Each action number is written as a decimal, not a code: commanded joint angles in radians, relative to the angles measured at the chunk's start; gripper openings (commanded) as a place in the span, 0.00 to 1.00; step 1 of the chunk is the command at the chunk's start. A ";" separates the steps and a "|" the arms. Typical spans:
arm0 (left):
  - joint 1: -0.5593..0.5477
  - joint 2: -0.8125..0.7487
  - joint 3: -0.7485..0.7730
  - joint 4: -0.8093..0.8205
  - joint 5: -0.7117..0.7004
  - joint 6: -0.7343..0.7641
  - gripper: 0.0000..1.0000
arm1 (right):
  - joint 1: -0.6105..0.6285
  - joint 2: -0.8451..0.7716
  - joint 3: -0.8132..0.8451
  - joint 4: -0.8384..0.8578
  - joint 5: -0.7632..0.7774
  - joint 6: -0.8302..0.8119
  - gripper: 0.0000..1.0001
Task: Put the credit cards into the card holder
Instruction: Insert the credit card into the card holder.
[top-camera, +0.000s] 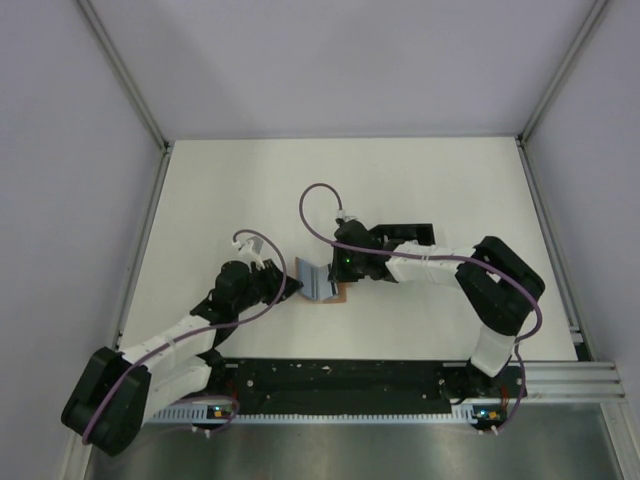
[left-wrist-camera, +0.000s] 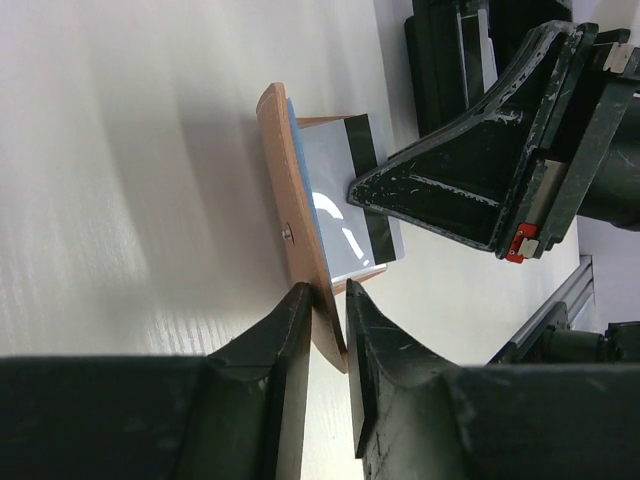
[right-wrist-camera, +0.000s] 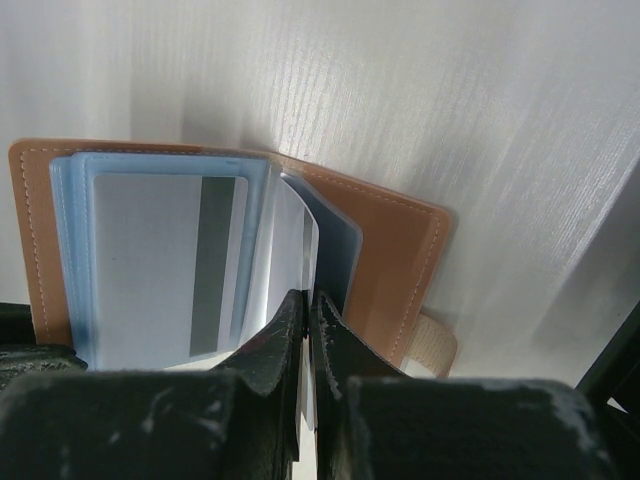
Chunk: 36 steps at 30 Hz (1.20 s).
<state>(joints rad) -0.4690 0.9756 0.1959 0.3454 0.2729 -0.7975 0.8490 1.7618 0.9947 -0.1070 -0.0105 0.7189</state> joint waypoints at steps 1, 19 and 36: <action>0.003 0.023 -0.003 0.089 0.025 0.006 0.23 | -0.005 0.048 -0.033 -0.057 0.029 -0.026 0.00; 0.003 0.124 0.043 0.003 -0.009 0.040 0.08 | -0.005 0.035 -0.027 -0.057 0.015 -0.027 0.00; 0.003 -0.012 0.022 0.009 -0.026 -0.003 0.49 | -0.005 -0.001 -0.024 -0.031 -0.028 -0.036 0.00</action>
<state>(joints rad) -0.4679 1.0275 0.2314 0.2787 0.2379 -0.7914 0.8474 1.7607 0.9947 -0.0952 -0.0395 0.7143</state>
